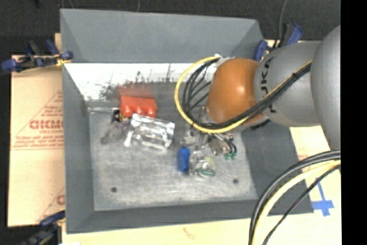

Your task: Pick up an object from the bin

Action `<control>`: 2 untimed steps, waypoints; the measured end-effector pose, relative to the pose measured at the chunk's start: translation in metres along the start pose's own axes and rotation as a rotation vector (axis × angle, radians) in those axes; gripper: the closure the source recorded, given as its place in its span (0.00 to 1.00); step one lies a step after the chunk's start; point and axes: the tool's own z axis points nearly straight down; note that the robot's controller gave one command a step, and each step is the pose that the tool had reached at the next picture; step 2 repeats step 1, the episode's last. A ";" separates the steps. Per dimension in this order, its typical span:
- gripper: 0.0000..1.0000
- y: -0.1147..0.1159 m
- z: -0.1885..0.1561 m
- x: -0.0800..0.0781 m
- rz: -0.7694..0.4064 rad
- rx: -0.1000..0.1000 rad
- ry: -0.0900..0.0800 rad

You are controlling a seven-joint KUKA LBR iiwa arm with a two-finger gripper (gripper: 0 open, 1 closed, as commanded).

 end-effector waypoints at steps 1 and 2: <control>1.00 -0.002 -0.122 -0.011 -0.211 0.002 -0.007; 1.00 -0.002 -0.122 -0.011 -0.211 0.002 -0.007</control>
Offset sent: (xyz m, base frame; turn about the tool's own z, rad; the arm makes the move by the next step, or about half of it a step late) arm 0.0075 0.0007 0.1182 -0.2130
